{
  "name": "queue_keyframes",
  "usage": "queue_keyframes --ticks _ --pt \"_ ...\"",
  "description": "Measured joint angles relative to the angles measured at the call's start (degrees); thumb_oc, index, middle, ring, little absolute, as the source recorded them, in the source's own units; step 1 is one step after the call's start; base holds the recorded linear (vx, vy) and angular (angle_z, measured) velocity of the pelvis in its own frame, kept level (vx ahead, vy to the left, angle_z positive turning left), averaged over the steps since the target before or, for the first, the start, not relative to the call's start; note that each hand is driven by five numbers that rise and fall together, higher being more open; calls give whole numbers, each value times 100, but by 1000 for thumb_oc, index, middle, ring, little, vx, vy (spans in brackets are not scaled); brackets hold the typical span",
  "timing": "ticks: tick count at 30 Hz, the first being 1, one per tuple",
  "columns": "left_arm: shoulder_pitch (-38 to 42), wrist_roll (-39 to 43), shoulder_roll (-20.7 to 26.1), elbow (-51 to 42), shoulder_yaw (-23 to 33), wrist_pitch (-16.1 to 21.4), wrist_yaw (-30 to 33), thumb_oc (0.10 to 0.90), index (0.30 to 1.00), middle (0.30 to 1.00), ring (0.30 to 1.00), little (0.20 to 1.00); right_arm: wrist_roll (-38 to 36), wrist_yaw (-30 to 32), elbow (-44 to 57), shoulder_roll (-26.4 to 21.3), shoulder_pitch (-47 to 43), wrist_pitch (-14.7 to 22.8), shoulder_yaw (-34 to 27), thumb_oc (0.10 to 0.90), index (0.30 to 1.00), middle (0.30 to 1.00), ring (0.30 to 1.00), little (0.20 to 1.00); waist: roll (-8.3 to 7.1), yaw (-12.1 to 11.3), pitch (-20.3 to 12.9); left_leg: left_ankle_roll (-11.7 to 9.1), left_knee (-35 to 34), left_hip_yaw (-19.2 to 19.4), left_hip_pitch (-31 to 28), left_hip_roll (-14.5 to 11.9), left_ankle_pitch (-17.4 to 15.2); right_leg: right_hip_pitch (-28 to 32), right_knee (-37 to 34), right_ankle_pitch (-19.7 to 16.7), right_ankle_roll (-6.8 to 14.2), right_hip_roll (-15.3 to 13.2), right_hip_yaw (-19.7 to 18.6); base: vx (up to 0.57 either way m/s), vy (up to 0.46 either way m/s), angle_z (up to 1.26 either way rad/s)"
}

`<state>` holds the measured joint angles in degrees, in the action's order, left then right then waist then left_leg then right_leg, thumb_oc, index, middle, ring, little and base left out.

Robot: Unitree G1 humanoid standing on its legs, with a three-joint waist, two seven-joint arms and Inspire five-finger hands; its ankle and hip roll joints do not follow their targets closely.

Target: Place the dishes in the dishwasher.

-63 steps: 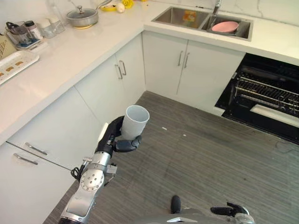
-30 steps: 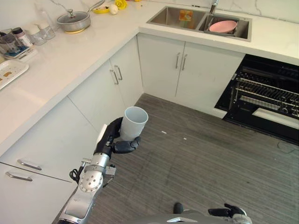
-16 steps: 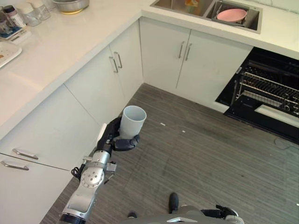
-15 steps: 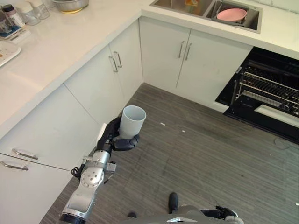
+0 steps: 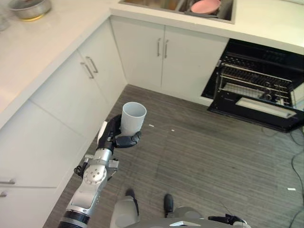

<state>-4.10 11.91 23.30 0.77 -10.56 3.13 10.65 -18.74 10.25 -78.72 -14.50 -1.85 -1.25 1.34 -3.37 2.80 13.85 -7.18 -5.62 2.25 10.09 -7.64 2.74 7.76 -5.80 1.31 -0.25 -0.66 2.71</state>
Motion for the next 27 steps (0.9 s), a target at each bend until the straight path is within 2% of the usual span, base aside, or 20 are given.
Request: queue_keyframes --ticks 2,3,4,5,8,9,10,11,12,13,15,16,17,18,20,21,22,24,26,27 --pt "-37 -7 -9 86 -7 -14 22 400 300 300 300 300 11 83 48 -127 -85 -16 -14 800 900 900 900 900 97 -236 55 -59 -15 -767 86 -31 250 137 2 42 2 -20 -494 311 146 -121" --pt "-107 -6 -11 100 2 -34 56 400 300 300 300 300 16 121 131 -212 -65 0 -16 800 900 900 900 900 183 -258 37 -65 -21 -802 54 -52 346 229 9 87 41 -27 -674 287 275 -159" --pt "-240 -6 -46 94 -14 -45 84 400 300 300 300 300 12 133 273 -393 -27 79 -19 800 900 900 900 900 427 -222 -77 19 17 -736 -67 -106 511 360 13 175 153 5 -825 318 335 -123" --pt "-231 -2 -57 111 -23 -76 176 400 300 300 300 300 -33 161 789 -398 117 76 -39 800 900 900 900 900 389 -209 -59 -9 25 -594 -276 -68 1011 494 17 234 234 -163 -965 392 407 -110" --pt "58 -6 44 167 42 -172 457 400 300 300 300 300 -287 272 2187 -97 338 273 -314 800 900 900 900 900 92 -28 -149 316 0 65 -740 359 635 514 339 154 481 -685 -774 159 287 -93" --pt "260 -20 95 164 15 -180 513 400 300 300 300 300 -304 368 2479 14 415 397 -363 800 900 900 900 900 106 13 -168 353 5 122 -811 400 700 402 637 224 629 -772 -692 93 275 -85" --pt "633 -135 126 157 -67 -171 666 400 300 300 300 300 -379 527 3158 172 497 452 -304 800 900 900 900 900 188 98 -181 512 23 323 -890 369 533 -157 1625 337 796 -735 -769 72 283 -63" --pt "845 -175 112 165 -109 -172 730 400 300 300 300 300 -379 585 3484 234 508 488 -197 800 900 900 900 900 208 195 -181 542 36 421 -945 359 500 -512 2184 335 1120 -737 -768 74 191 -73" --pt "1075 -266 127 164 -153 -165 791 400 300 300 300 300 -375 647 3929 313 575 479 -56 800 900 900 900 900 173 227 -194 657 69 543 -983 397 412 -843 2697 238 1284 -765 -782 127 291 -75" --pt "1445 -380 127 171 -119 -149 961 400 300 300 300 300 -247 714 4649 364 603 500 198 800 900 900 900 900 194 340 -144 678 52 721 -1094 402 396 -1418 3660 247 1523 -831 -743 139 227 -88" --pt "1562 -482 122 124 -64 -104 1095 400 300 300 300 300 119 741 5550 354 603 362 275 800 900 900 900 900 224 392 -103 742 38 1344 -1311 399 224 -1944 3802 280 1499 -1262 127 219 189 -137" --pt "1485 -534 80 121 141 -107 1174 400 300 300 300 300 475 762 6162 351 601 508 305 800 900 900 900 900 214 469 -103 691 38 1797 -1570 465 54 -2075 3330 286 1480 -1436 677 206 71 -158" --pt "1405 -573 26 110 237 -70 1190 400 300 300 300 300 611 783 6422 341 596 528 280 800 900 900 900 900 223 470 -119 659 15 1917 -1659 482 -9 -2050 2994 290 1448 -1442 812 204 15 -135" --pt "1350 -590 -100 101 259 7 1191 400 300 300 300 300 812 913 6688 301 705 735 114 800 900 900 900 900 143 540 -186 586 13 1981 -1739 523 -136 -1998 2437 260 1390 -1311 857 222 -14 -46" --pt "1061 -591 -156 -78 302 65 1205 400 300 300 300 300 873 1025 6784 192 785 751 -89 800 900 900 900 900 15 620 -280 467 9 2047 -1773 535 -254 -1957 1862 147 1210 -1096 992 227 -22 -27" --pt "861 -591 -157 -137 329 68 1226 400 300 300 300 300 872 1075 6797 157 846 751 -193 800 900 900 900 900 -86 588 -352 425 9 2095 -1800 548 -310 -1892 1599 40 1057 -1020 1067 243 -81 -17" --pt "527 -591 -242 -140 342 37 1219 400 300 300 300 300 859 1094 6907 152 1044 755 -465 800 900 900 900 900 -137 619 -411 313 40 2046 -1908 499 -323 -1603 1196 -424 579 -860 1051 198 -92 -5" --pt "90 -591 -354 -137 343 11 1211 400 300 300 300 300 848 1121 6976 113 1219 775 -672 800 900 900 900 900 20 617 -423 204 44 1930 -2063 372 -310 -1334 886 -849 308 -629 948 99 -47 -5" --pt "-252 -583 -554 -125 345 -50 1203 400 300 300 300 300 833 1129 6977 -41 1296 776 -822 800 900 900 900 900 258 539 -457 111 93 1570 -2078 238 -218 -1117 512 -961 148 -428 926 133 -119 -24" --pt "-369 -570 -721 -121 345 -81 1134 400 300 300 300 300 708 1067 7003 -312 1289 776 -861 800 900 900 900 900 542 544 -466 12 114 1367 -2037 125 -101 -1003 282 -966 109 -290 977 155 -174 -12"
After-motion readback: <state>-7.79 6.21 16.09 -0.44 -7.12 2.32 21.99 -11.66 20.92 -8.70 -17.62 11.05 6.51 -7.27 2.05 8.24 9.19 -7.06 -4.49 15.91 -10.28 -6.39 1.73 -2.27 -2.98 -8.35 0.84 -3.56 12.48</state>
